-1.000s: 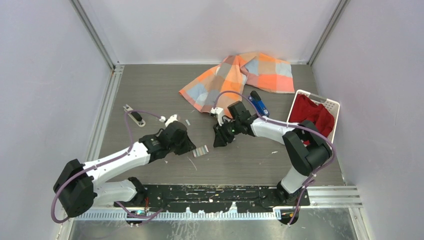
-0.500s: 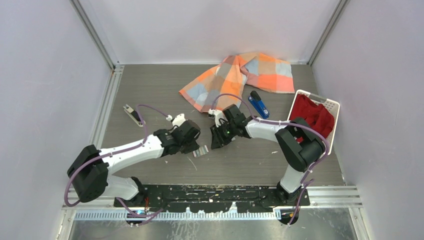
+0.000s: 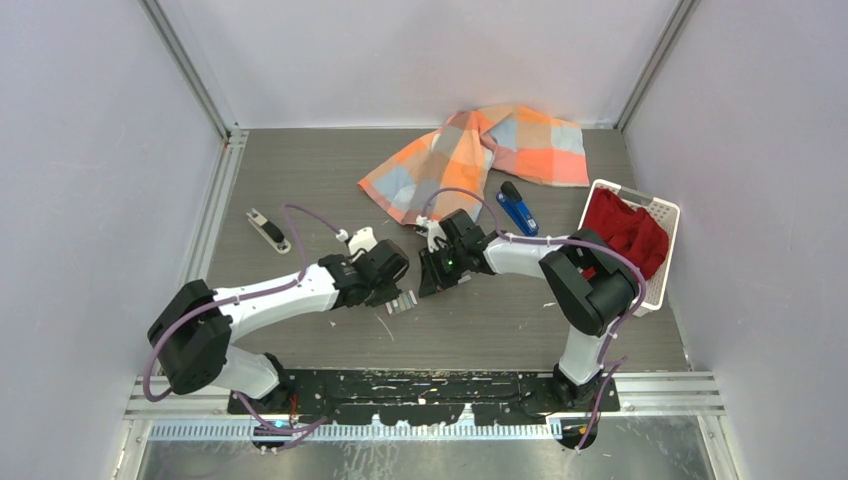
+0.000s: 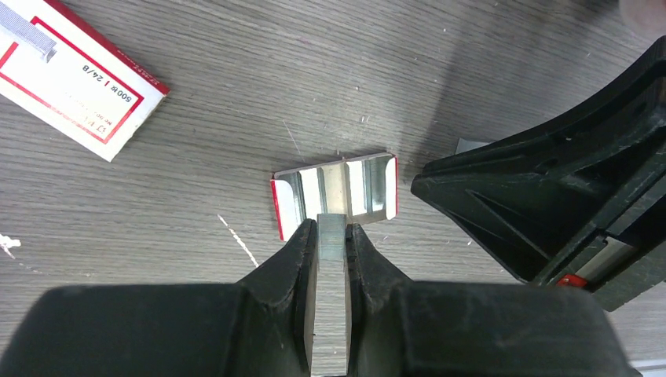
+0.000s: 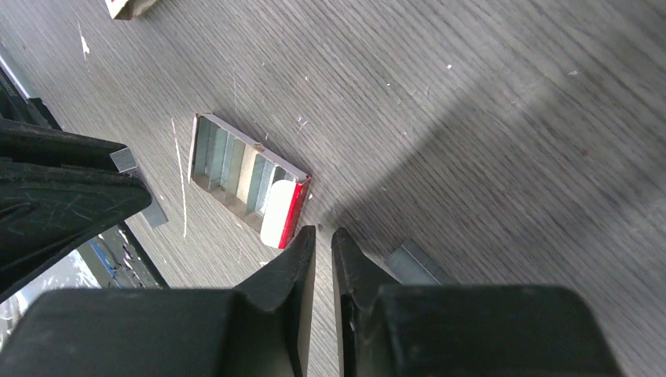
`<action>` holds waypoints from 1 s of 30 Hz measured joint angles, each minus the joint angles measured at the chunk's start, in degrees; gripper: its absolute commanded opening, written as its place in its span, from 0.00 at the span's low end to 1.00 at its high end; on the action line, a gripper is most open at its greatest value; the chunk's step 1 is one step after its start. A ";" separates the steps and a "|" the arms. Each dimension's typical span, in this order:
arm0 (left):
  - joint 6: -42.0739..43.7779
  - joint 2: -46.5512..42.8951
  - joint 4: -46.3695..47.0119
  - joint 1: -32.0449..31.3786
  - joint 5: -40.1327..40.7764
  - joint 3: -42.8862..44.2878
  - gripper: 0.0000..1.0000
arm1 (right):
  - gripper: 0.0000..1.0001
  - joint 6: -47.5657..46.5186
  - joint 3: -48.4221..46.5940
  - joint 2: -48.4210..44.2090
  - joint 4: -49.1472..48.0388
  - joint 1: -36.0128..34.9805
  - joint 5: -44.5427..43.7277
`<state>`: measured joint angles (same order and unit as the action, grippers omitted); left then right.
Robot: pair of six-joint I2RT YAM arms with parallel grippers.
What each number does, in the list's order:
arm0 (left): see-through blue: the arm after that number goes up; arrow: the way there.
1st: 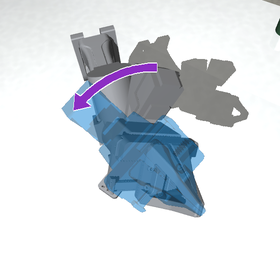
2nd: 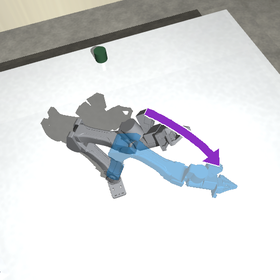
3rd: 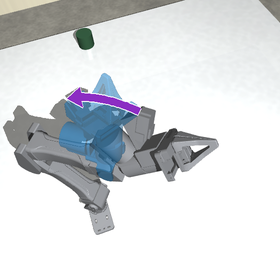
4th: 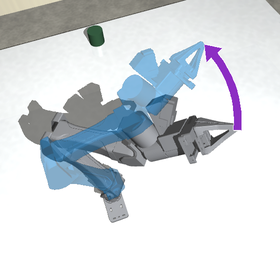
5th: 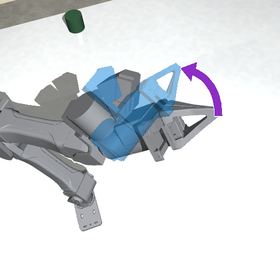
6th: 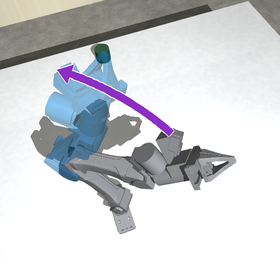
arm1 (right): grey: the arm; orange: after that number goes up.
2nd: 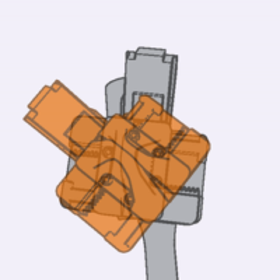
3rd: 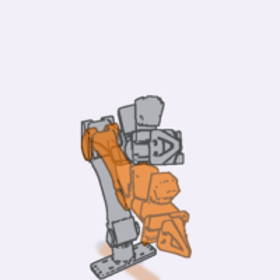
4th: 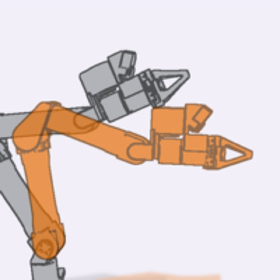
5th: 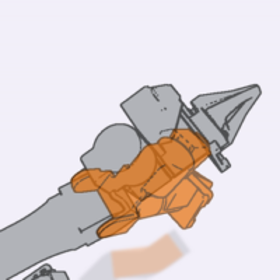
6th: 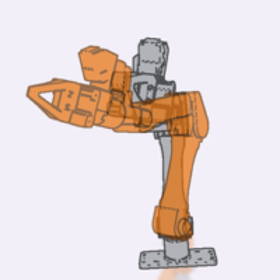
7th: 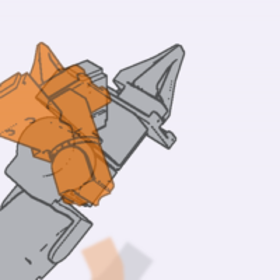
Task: Unload the staples from the stapler
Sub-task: Place the staple in the staple box.
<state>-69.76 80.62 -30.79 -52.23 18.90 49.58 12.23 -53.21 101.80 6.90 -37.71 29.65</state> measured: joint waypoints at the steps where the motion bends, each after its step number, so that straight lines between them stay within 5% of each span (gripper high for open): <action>1: -0.09 0.31 -0.02 -0.02 0.07 0.11 0.03 | 0.16 0.26 -0.17 0.35 0.02 -0.09 0.00; 30: -0.17 0.81 -1.42 -0.68 1.14 0.87 0.04 | 0.13 6.47 -0.26 0.63 0.39 -1.68 0.04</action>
<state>-69.93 81.43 -32.21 -52.90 20.03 50.46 18.70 -53.47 102.43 7.29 -39.40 29.69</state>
